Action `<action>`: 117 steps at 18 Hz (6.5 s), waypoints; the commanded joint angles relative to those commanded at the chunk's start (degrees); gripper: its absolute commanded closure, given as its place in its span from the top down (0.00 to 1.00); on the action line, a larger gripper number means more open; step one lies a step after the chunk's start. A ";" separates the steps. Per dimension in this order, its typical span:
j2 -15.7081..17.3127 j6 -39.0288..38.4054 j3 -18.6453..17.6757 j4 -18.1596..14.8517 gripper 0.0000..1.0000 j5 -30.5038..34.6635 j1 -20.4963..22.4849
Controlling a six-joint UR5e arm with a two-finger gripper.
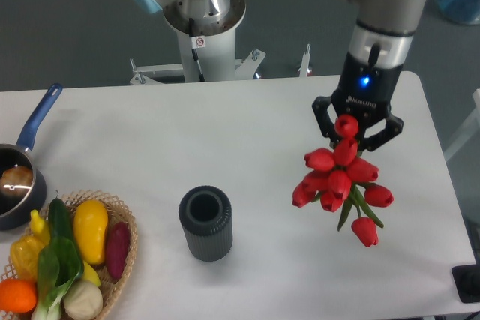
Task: Insert the flowers into the vase
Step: 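Lift the red tulip bunch with the gripper and carry it toward the grey vase, then lower the tulip stems into the opening of the grey vase, then push the tulip stems deeper into the vase, settling the bunch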
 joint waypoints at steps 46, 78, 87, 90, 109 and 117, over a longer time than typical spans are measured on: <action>8.35 13.97 -18.02 6.42 0.00 -33.44 -0.96; 0.00 13.79 -14.77 6.68 0.00 -36.24 -4.91; -2.89 13.96 -15.38 6.68 0.00 -36.60 -4.91; -3.25 13.97 -15.64 6.68 0.00 -36.51 -4.91; -6.94 16.95 -16.87 6.86 0.00 -35.90 -4.04; -7.56 17.57 -17.49 7.30 0.00 -35.37 -4.12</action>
